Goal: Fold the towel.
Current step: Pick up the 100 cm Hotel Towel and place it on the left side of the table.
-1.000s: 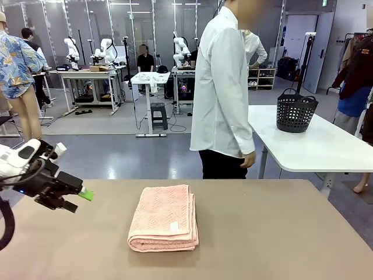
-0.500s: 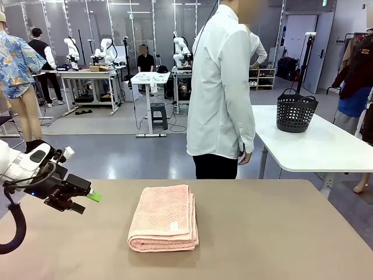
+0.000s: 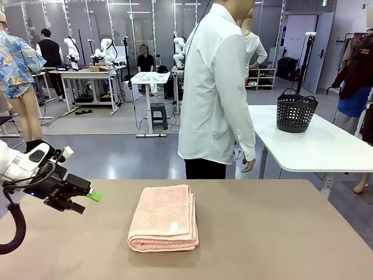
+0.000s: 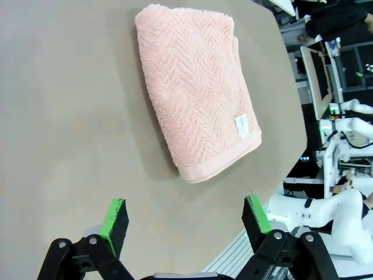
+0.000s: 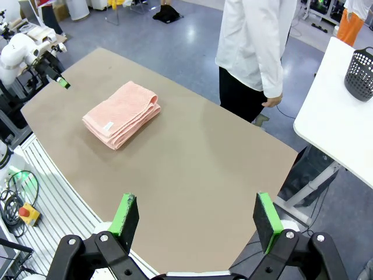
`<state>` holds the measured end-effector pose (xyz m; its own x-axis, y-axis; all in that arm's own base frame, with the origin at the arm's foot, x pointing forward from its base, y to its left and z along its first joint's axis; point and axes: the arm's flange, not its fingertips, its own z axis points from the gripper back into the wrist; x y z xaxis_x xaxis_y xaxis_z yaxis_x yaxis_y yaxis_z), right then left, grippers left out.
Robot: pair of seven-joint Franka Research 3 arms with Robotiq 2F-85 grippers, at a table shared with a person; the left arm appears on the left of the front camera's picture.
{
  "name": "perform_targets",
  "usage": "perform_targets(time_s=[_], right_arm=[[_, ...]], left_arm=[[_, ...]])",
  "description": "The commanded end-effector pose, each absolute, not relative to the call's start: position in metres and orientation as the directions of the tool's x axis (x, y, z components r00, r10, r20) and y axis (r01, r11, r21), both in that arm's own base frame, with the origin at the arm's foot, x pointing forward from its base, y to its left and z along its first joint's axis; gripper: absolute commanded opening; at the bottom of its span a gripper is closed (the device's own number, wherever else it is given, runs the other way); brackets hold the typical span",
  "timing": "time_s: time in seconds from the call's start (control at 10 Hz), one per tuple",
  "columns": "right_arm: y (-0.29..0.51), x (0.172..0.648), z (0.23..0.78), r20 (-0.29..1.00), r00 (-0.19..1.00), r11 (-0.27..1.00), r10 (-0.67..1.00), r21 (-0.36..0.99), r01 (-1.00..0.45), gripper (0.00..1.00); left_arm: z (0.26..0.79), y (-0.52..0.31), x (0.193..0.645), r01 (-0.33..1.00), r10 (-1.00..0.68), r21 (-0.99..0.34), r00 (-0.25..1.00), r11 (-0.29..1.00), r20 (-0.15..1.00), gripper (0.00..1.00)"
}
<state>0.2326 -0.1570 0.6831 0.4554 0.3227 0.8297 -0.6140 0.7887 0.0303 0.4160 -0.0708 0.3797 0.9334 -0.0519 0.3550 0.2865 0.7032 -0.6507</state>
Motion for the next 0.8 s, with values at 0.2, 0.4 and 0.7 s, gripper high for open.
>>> perform_targets(time_s=[0.2, 0.4, 0.7], right_arm=[[-0.157, 0.233, 0.683, 0.831, 0.455, 0.79, 0.321, 0.031, -0.613, 1.0], [-0.157, 0.233, 0.683, 0.831, 0.455, 0.79, 0.321, 0.031, -0.613, 1.0], [-0.157, 0.233, 0.683, 0.831, 0.455, 0.79, 0.321, 0.031, -0.613, 1.0]], left_arm=[[0.336, -0.107, 0.458, 0.264, -0.003, -0.75, 0.944, 0.607, 0.33, 1.0], [0.313, -0.114, 0.476, 0.247, 0.02, -0.773, 0.948, 0.584, 0.318, 1.0], [0.28, -0.129, 0.49, 0.214, 0.049, -0.806, 0.956, 0.552, 0.288, 1.0]])
